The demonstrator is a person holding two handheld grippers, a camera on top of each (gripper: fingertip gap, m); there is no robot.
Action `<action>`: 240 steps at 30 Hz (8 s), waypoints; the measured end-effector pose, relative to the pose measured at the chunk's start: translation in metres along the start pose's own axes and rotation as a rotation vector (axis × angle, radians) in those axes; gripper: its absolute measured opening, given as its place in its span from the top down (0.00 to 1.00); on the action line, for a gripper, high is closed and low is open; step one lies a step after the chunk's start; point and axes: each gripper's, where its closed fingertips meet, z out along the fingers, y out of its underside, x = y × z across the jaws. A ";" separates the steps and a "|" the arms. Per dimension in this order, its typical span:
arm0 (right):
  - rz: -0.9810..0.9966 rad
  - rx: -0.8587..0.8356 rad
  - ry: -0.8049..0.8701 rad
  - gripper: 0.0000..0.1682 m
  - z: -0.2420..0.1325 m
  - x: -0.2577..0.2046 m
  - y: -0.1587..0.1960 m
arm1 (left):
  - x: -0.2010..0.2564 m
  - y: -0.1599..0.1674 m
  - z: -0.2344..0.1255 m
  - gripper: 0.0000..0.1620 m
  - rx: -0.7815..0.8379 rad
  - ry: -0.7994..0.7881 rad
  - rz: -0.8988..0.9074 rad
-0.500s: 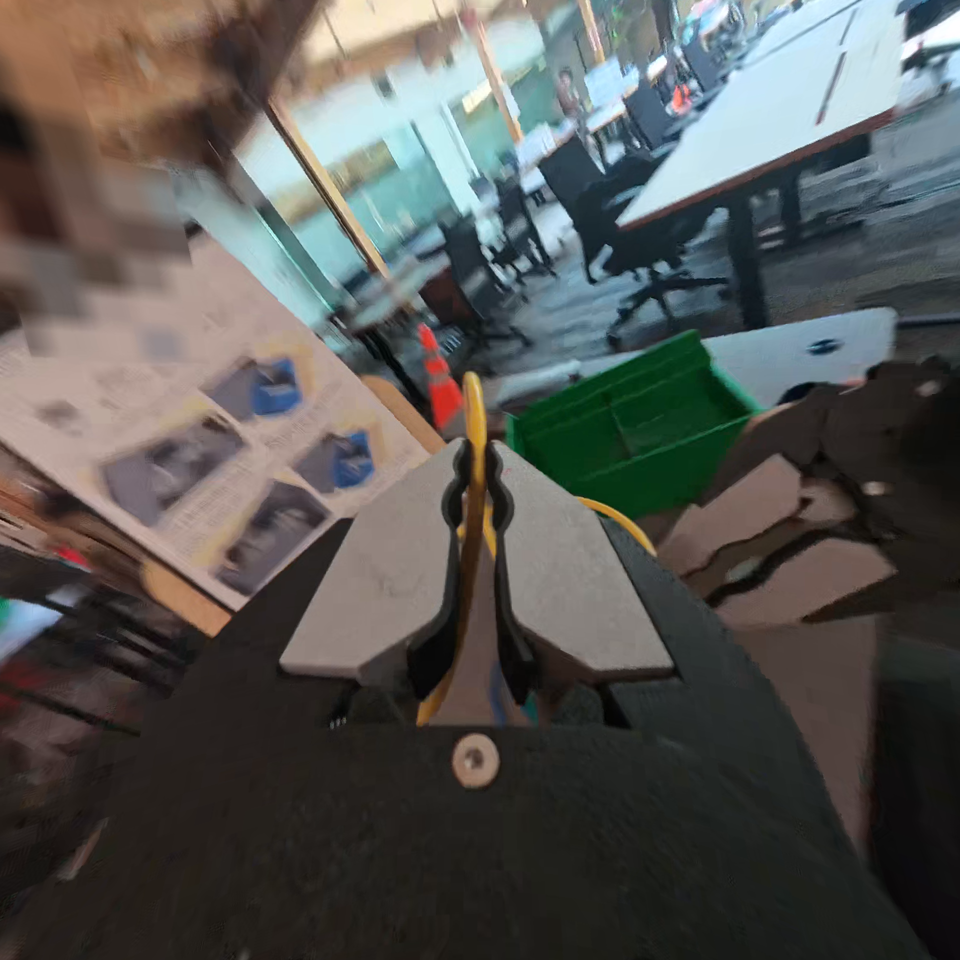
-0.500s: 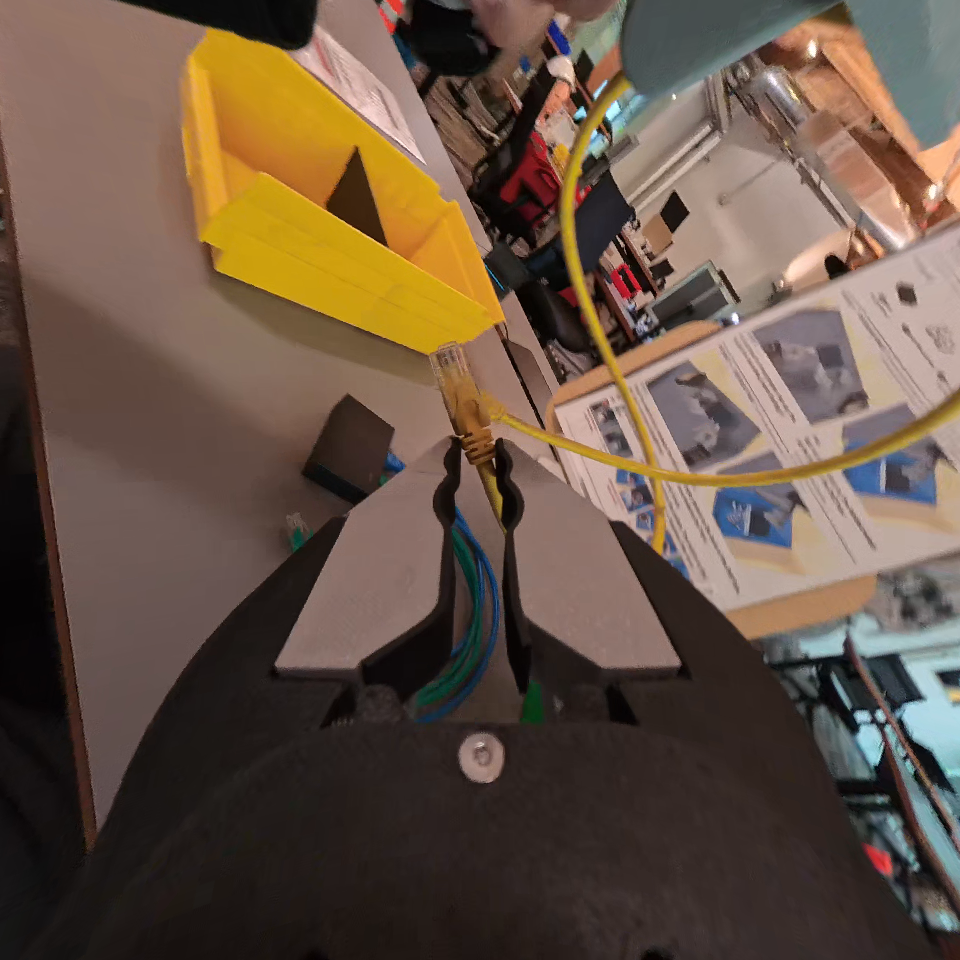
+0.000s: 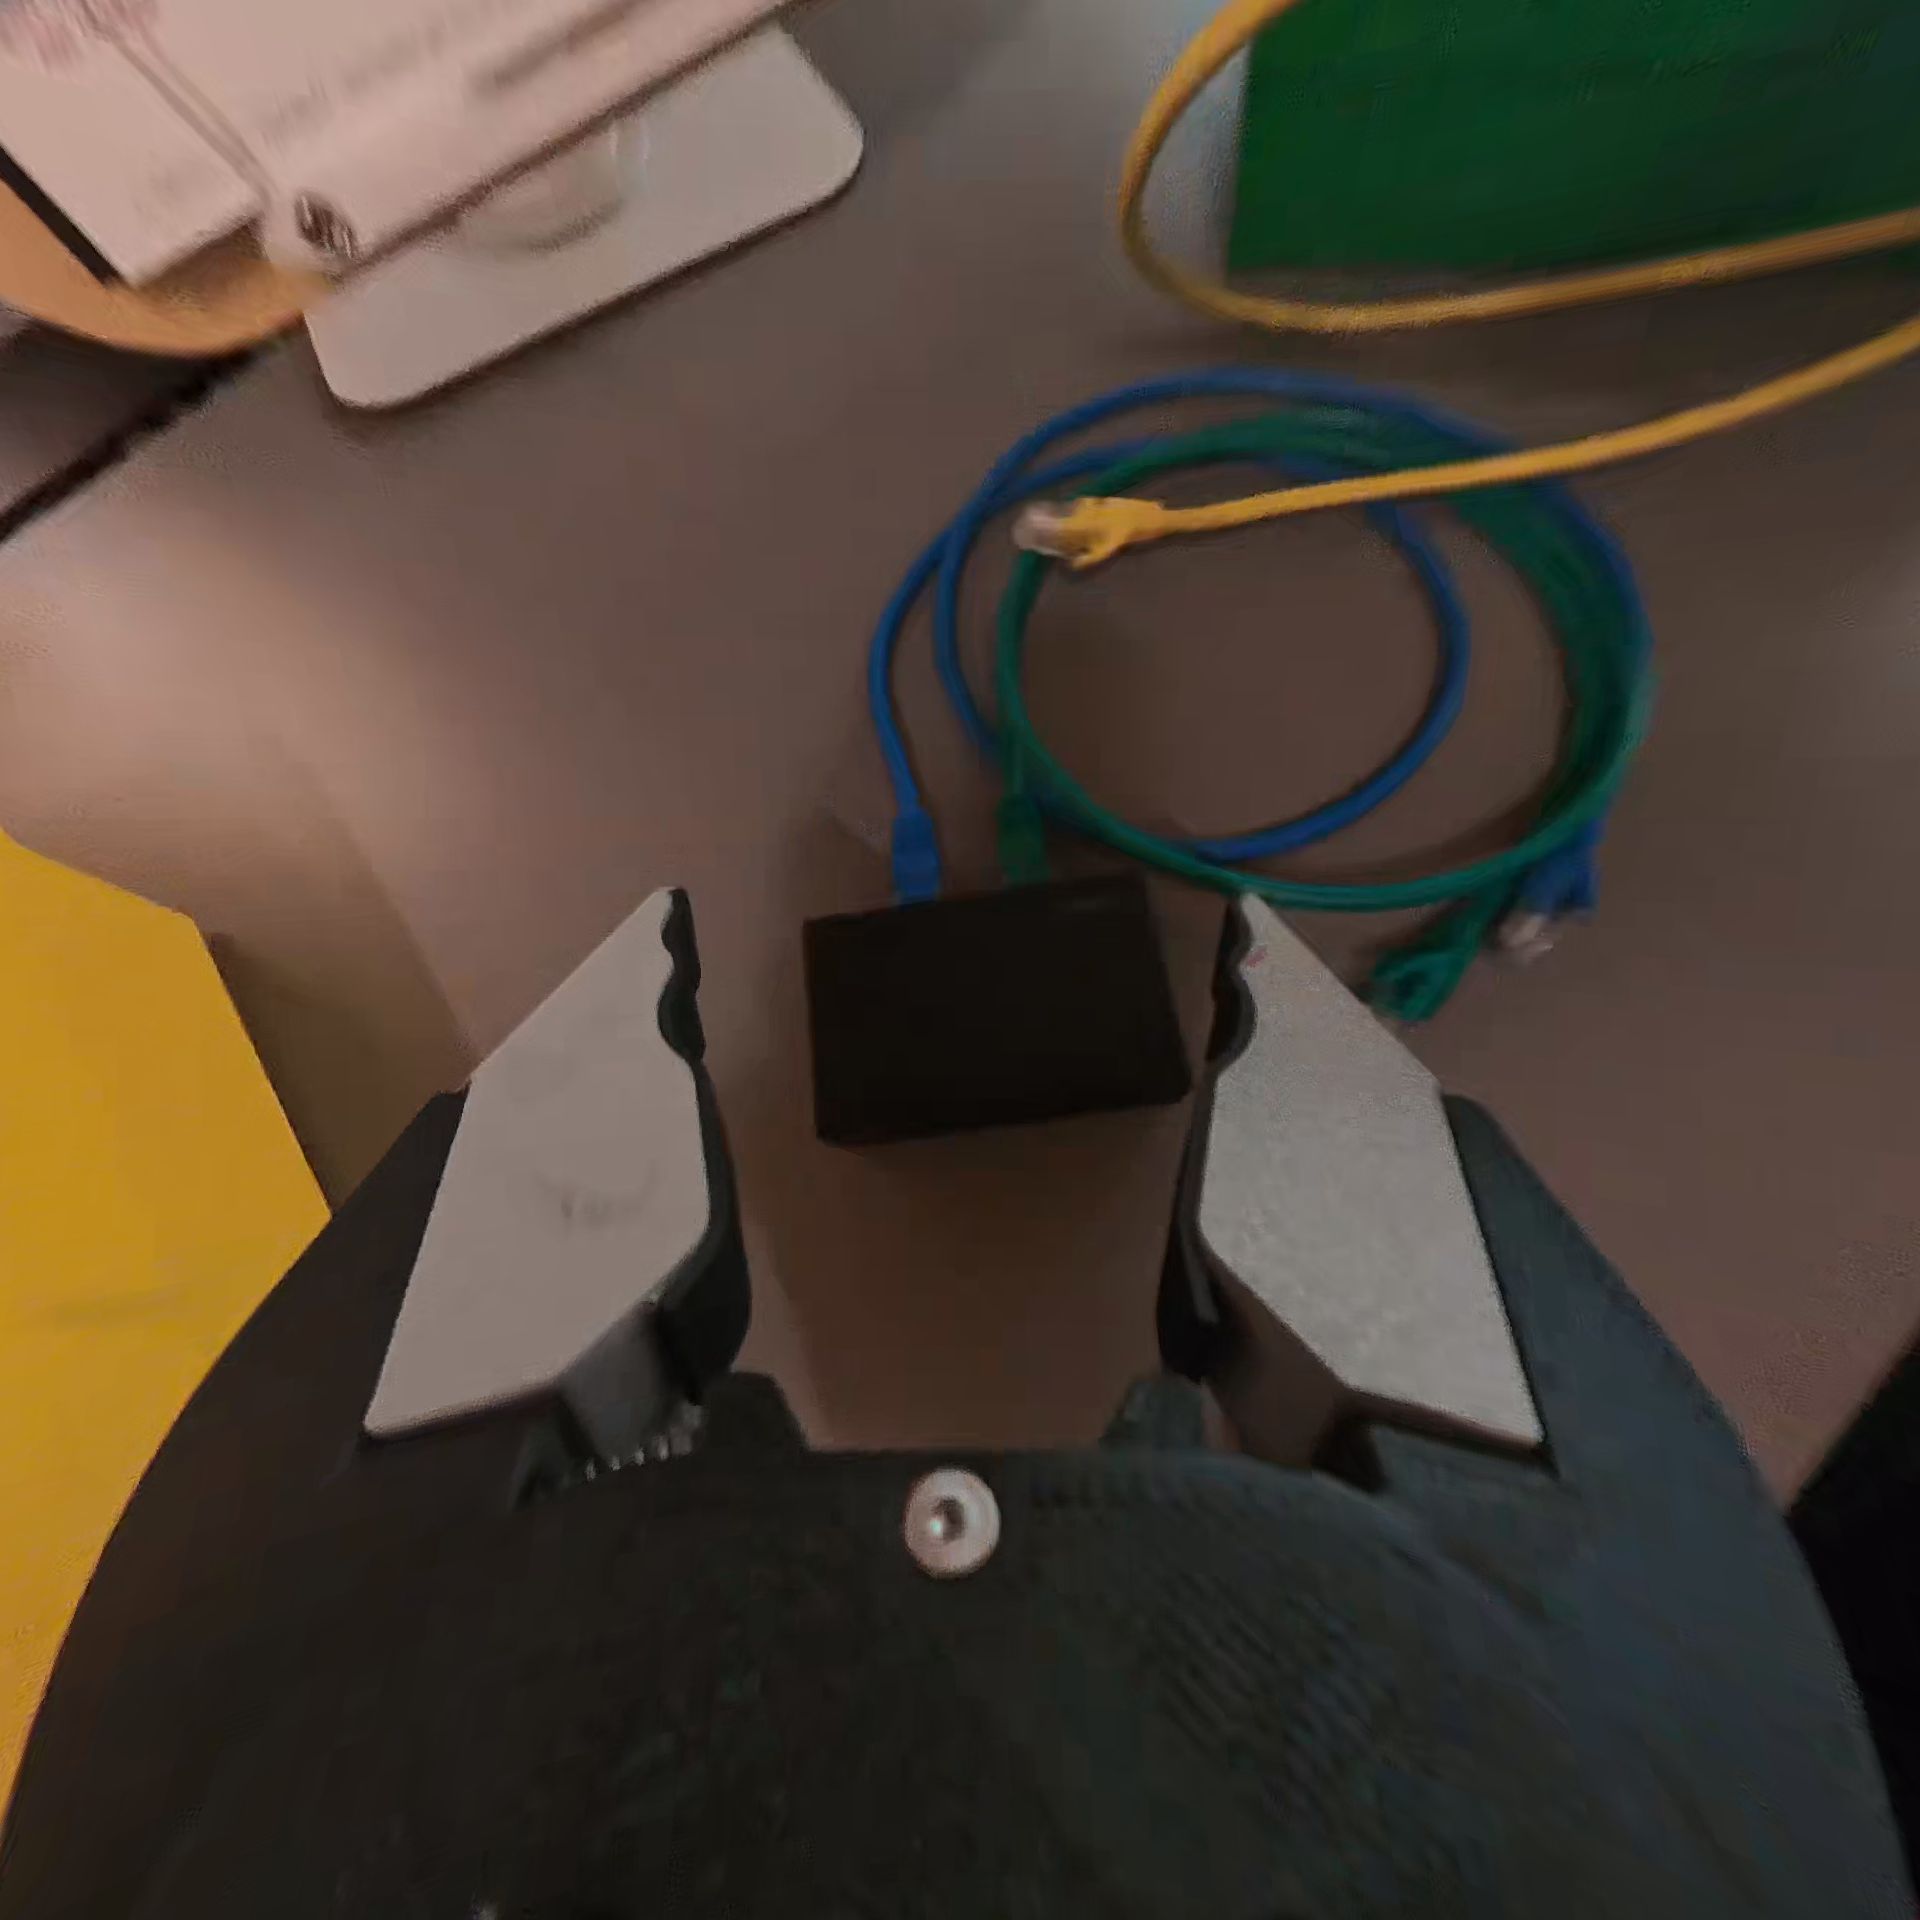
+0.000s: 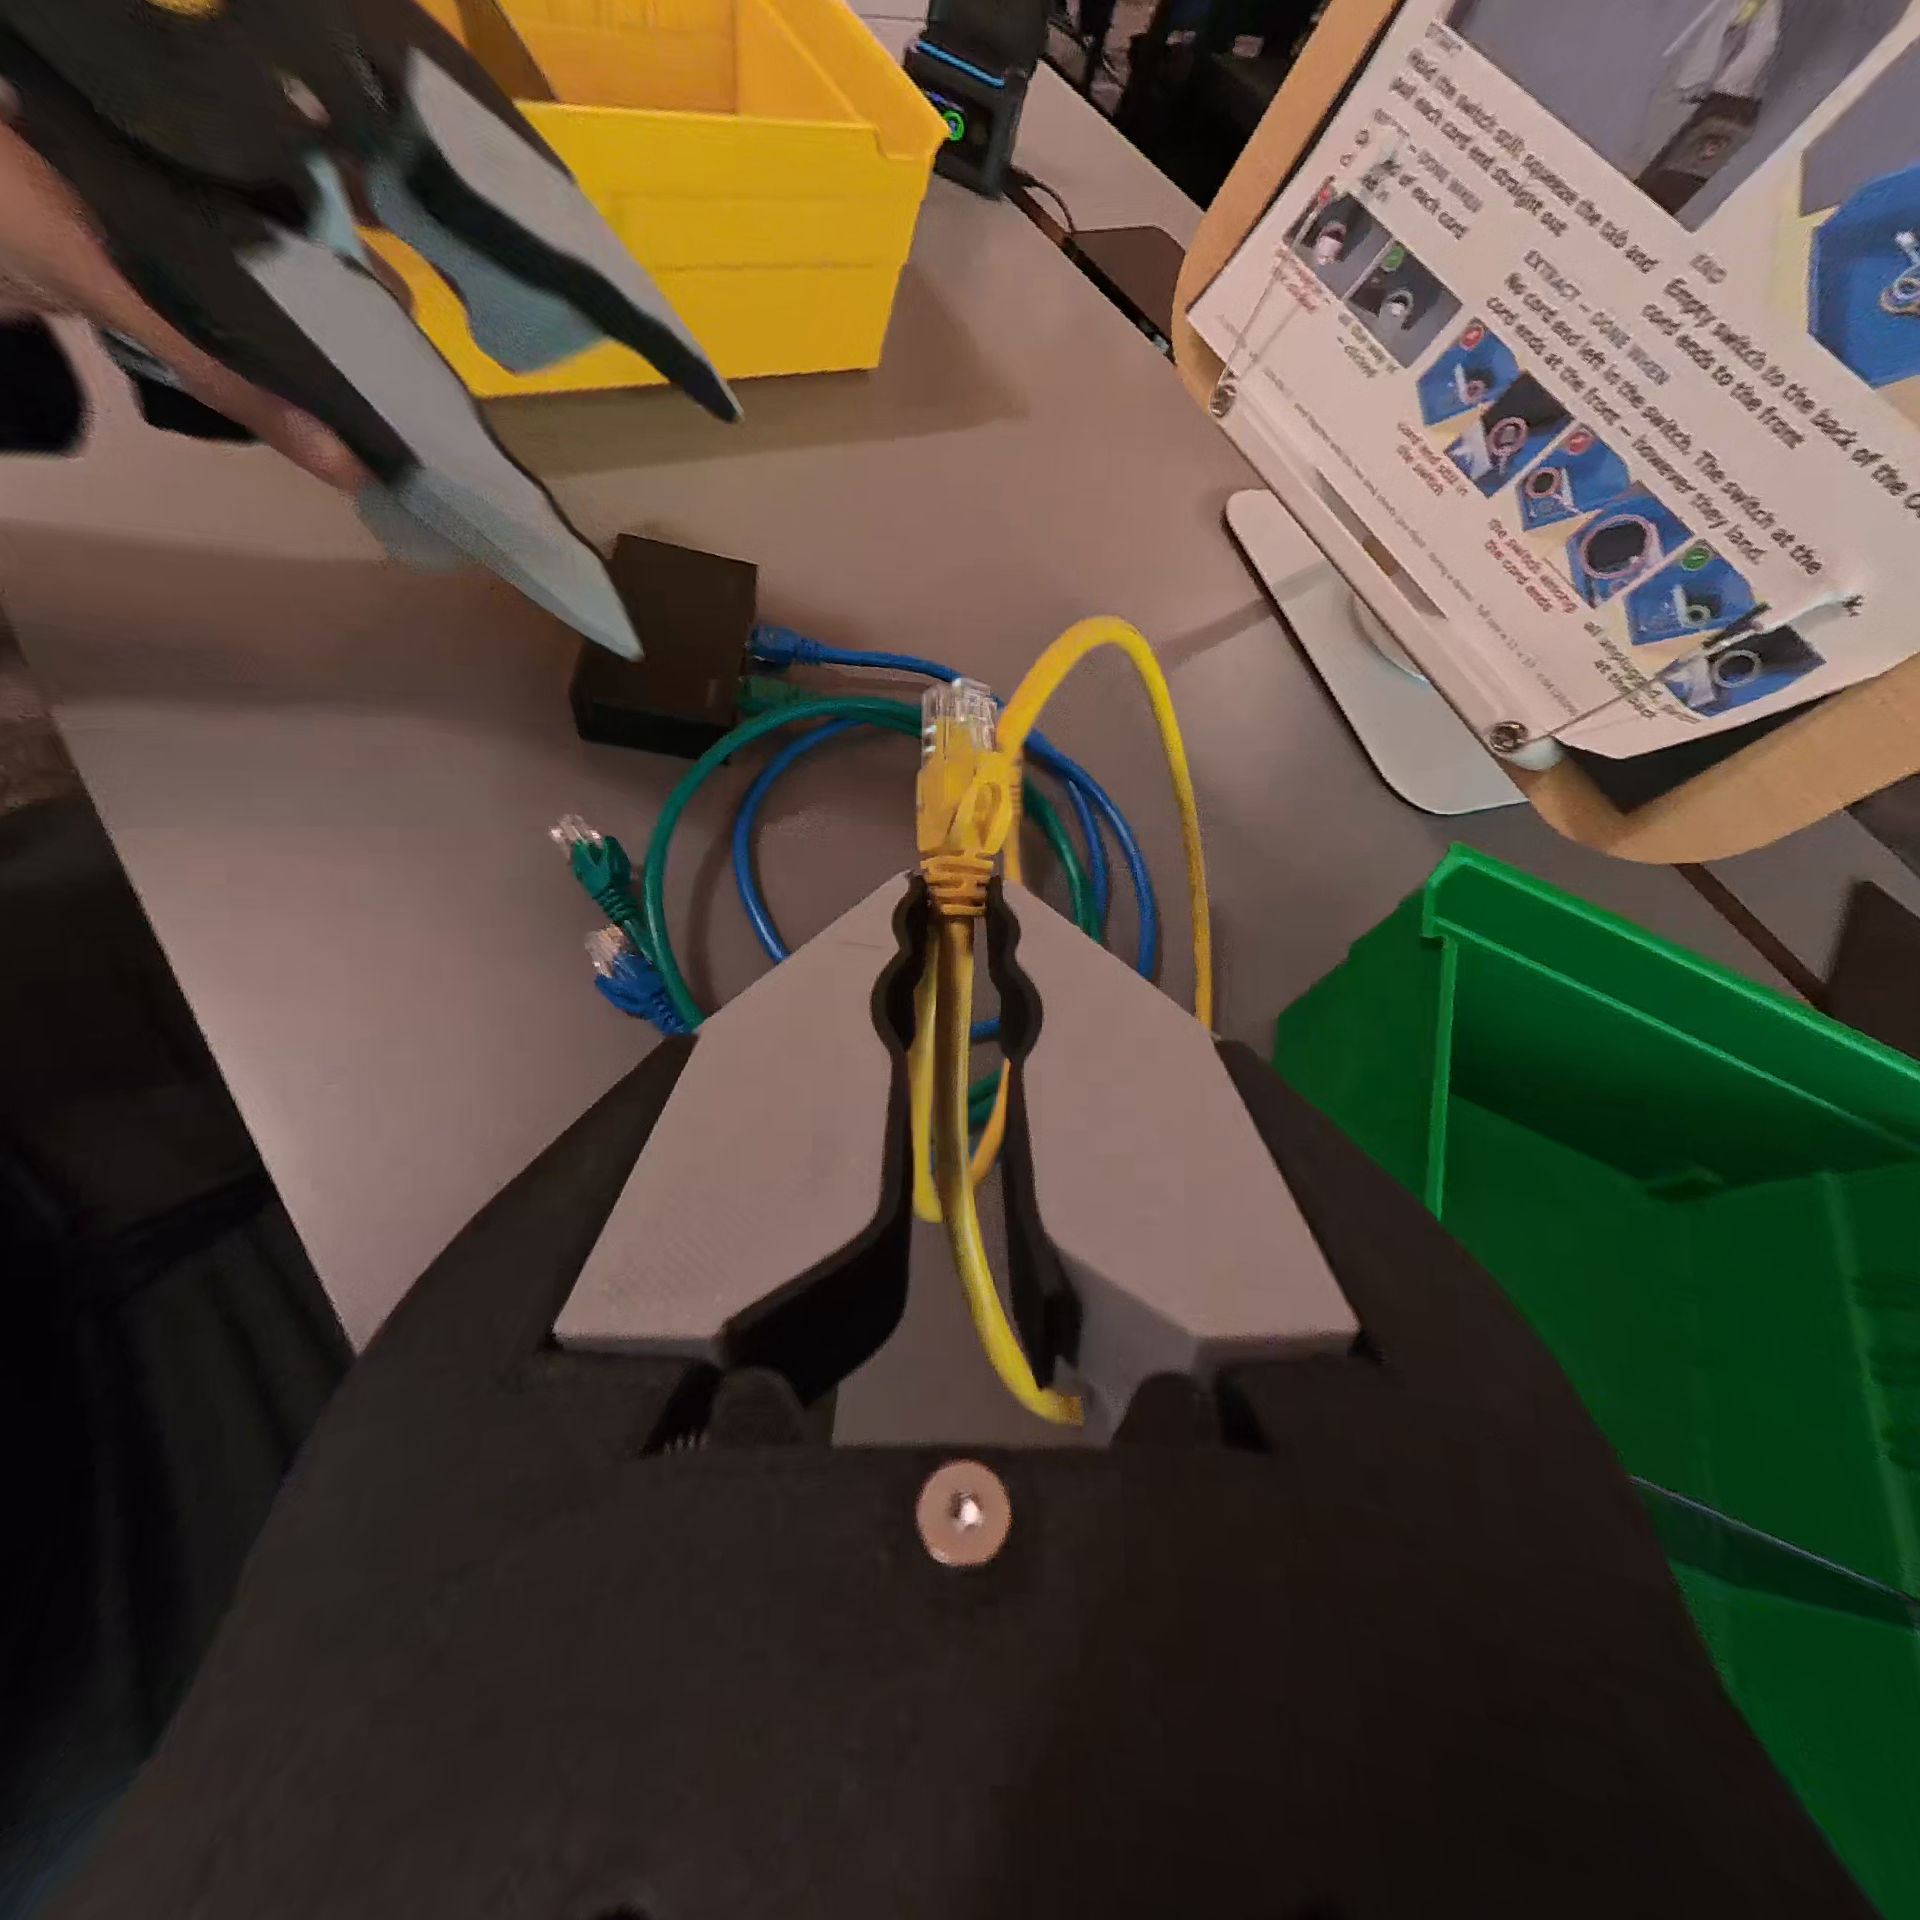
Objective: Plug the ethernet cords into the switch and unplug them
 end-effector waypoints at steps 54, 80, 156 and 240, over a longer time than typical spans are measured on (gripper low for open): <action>0.257 -0.100 -0.490 0.74 0.024 -0.067 0.022 | -0.028 -0.009 0.043 0.43 0.017 0.063 0.035; 0.332 0.078 -0.427 0.75 0.090 -0.080 -0.009 | 0.008 0.016 0.026 0.71 0.183 -0.181 0.574; 0.189 -0.245 -0.139 0.59 0.206 -0.084 -0.006 | -0.058 -0.002 -0.042 0.67 0.494 -0.371 0.047; -0.445 -0.261 -0.268 0.84 0.061 -0.124 0.002 | -0.042 -0.036 -0.099 0.83 0.729 -0.712 0.359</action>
